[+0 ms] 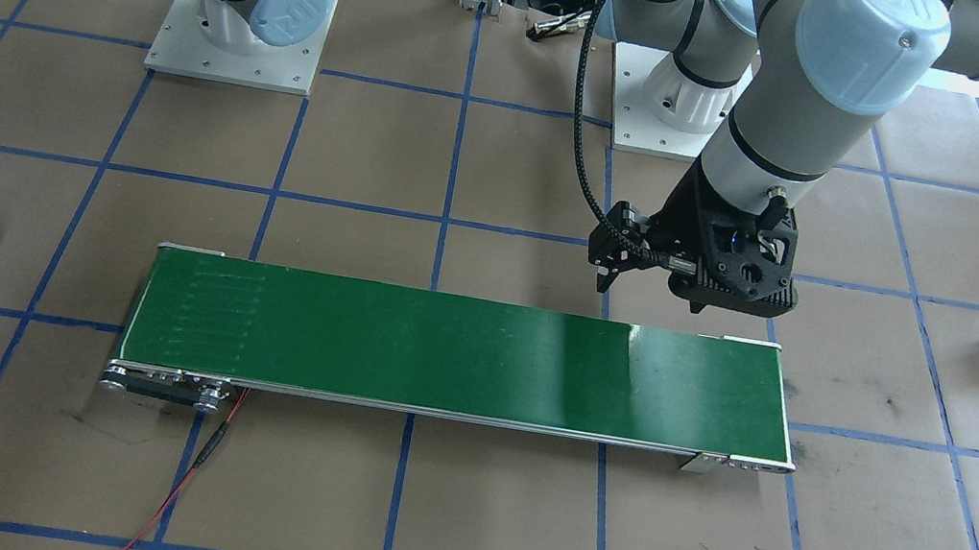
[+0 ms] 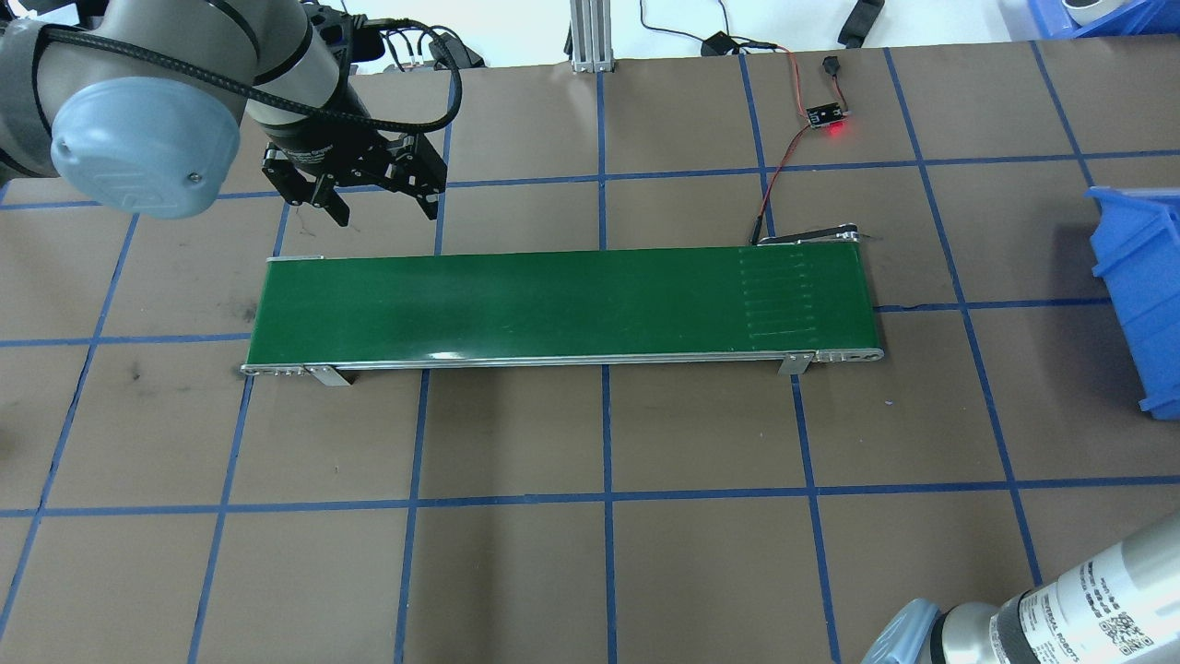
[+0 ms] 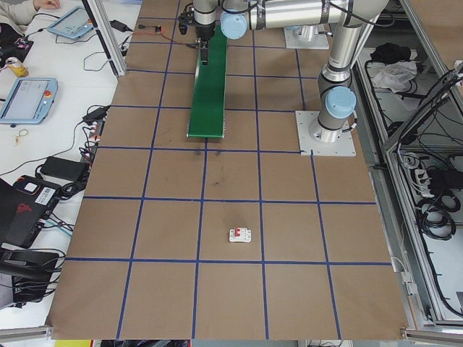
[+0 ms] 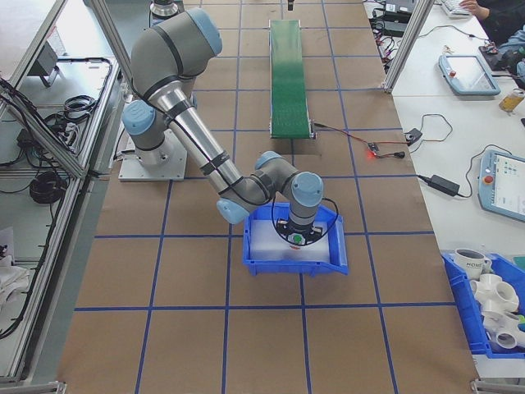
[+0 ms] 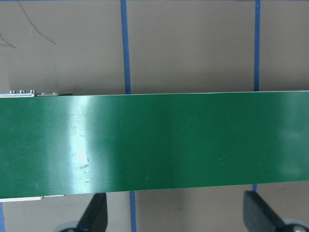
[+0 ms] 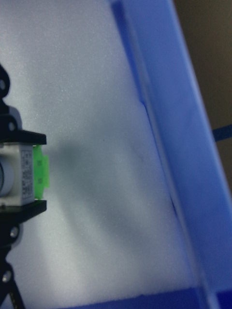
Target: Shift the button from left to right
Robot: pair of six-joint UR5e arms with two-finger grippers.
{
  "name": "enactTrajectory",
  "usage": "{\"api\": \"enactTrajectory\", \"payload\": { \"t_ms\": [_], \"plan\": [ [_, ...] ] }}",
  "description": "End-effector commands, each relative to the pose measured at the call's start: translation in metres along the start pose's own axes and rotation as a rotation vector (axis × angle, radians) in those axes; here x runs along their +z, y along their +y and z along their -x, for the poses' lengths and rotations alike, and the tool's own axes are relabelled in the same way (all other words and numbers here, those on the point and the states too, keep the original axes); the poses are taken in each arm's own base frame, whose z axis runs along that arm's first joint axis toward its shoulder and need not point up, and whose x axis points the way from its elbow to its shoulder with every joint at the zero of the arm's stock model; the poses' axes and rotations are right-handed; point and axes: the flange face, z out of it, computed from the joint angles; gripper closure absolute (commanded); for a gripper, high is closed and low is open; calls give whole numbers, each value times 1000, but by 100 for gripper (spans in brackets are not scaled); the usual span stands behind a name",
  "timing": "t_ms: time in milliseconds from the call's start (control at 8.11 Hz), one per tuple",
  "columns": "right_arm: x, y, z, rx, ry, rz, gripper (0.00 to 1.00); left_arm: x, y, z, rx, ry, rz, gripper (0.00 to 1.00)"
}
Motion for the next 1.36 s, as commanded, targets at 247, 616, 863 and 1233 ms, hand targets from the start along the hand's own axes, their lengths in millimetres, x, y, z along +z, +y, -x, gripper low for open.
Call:
{"api": "enactTrajectory", "payload": {
  "t_ms": [247, 616, 863, 1233],
  "plan": [
    [-143, -27, 33, 246, 118, -32, 0, 0, -1, -1, 3, 1, -9, 0],
    [-229, -112, 77, 660, 28, -17, 0, -1, -1, 0, 1, 1, -11, 0],
    [-268, -214, 95, 864, 1, -23, 0, -1, -2, 0, 2, 1, -20, 0],
    [-293, -382, 146, 1113, -26, -14, 0, -5, -1, -1, 5, 2, -30, 0]
  ]
}}
